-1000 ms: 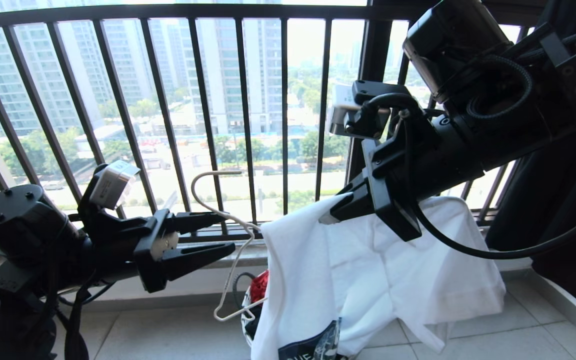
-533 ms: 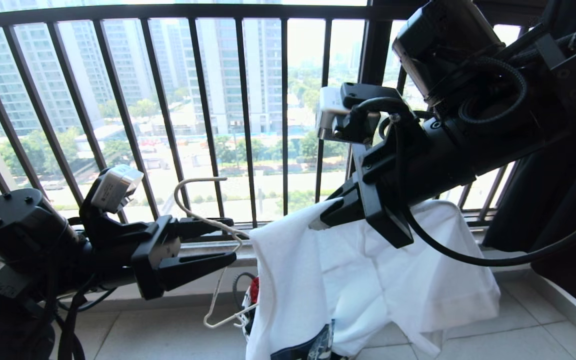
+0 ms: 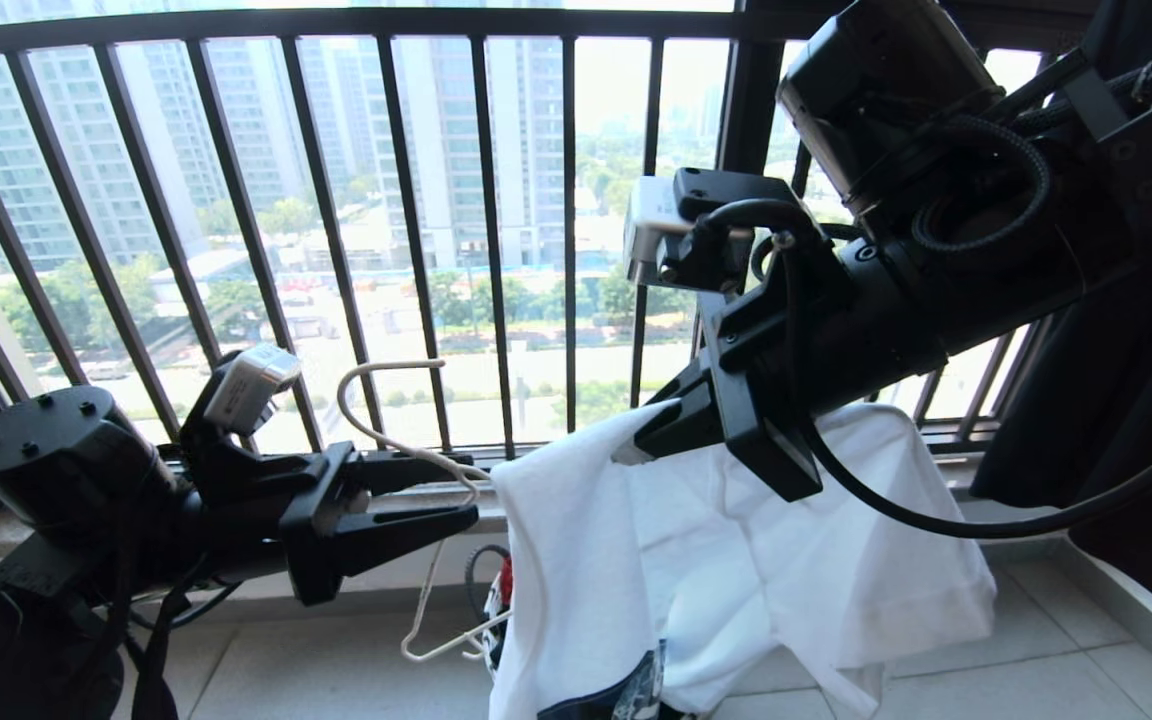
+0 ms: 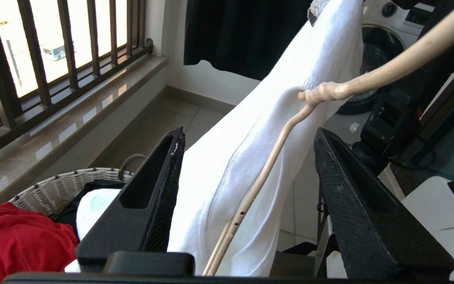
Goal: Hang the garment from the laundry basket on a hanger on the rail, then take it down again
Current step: Hang the clothes on the clothes rack
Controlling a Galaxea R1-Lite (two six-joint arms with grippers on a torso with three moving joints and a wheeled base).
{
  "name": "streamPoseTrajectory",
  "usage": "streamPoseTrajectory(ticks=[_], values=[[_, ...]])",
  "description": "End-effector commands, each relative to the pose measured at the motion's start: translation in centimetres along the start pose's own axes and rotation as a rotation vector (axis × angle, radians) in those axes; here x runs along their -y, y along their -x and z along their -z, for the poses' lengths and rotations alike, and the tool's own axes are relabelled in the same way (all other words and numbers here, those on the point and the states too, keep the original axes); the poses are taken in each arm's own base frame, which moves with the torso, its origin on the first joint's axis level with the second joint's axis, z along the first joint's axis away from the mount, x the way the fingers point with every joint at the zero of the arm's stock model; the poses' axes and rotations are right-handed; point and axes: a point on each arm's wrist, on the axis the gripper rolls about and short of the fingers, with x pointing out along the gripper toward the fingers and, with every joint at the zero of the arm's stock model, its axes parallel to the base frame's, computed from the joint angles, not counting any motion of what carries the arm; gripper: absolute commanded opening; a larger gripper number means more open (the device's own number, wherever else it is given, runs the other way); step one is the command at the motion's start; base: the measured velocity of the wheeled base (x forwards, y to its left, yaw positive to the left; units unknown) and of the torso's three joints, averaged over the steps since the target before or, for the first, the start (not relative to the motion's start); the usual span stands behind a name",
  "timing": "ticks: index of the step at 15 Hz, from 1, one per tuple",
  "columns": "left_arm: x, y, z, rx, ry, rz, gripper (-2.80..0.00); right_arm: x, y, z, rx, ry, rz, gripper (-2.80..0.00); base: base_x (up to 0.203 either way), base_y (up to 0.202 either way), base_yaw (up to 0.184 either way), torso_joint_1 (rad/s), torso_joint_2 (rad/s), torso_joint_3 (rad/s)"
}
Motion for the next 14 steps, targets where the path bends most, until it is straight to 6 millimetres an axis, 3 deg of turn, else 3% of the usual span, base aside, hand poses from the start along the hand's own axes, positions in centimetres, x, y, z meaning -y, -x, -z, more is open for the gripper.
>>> streamPoseTrajectory(ticks=[1, 7, 14], values=[[-0.6, -0.2, 0.7, -0.014, 0.021, 0.004, -2.8, 0.0, 0.0, 0.0, -0.001, 0.002, -0.005, -2.8, 0.0, 0.0, 0.0, 0.0, 0.0, 0.0], [-0.9, -1.6, 2.8, -0.061, 0.064, 0.044, -2.8, 0.1, -0.1, -0.1, 0.011, 0.009, 0.007, -2.8, 0.0, 0.0, 0.0, 0.0, 0.0, 0.0], [-0.4, -1.5, 1.8, -0.04, 0.026, 0.043, -2.8, 0.1, -0.1, -0.1, 0.009, 0.007, 0.005, -2.8, 0.0, 0.0, 0.0, 0.0, 0.0, 0.0]])
